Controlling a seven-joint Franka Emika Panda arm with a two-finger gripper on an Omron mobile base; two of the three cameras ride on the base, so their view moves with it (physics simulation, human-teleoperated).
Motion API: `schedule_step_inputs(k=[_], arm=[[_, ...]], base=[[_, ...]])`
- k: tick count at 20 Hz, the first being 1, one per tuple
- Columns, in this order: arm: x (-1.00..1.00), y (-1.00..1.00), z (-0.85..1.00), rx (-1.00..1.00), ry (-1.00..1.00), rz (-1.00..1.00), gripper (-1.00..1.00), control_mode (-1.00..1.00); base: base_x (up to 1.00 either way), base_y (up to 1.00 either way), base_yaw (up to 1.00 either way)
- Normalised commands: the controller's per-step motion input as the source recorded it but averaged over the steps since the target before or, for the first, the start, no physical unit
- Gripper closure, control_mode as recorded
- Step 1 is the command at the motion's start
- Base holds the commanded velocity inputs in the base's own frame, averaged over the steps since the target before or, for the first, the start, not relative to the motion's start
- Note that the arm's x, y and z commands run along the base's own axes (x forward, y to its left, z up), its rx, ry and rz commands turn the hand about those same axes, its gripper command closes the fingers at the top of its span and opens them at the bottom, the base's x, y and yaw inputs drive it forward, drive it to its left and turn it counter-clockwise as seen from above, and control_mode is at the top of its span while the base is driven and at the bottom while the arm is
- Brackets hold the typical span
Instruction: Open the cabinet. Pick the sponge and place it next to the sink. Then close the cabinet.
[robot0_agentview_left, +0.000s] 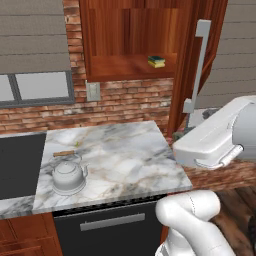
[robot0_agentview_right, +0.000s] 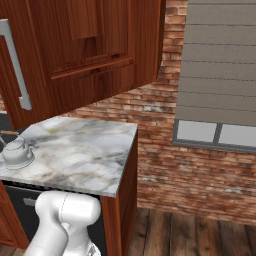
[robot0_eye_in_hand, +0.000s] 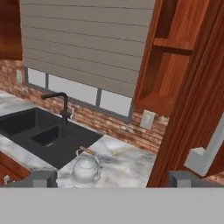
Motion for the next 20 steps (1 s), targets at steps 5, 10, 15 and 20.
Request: schedule_step_inputs(k=[5, 10, 15, 20], arm=[[0.15, 0.46, 0.00, -0.15, 0.03, -0.12, -1.00, -1.00], [0.37, 0.33, -0.01, -0.22, 0.00, -0.14, -1.00, -1.00], [0.48, 0.00, -0.21, -0.24, 0.00, -0.21, -1.00, -1.00], [0.51, -0.01, -0.27, -0.24, 0.08, -0.28, -1.00, -1.00]], base=[[0.00, 0.00, 0.00], [0.00, 0.00, 0.00], [0.00, 0.00, 0.00], [0.00, 0.00, 0.00]])
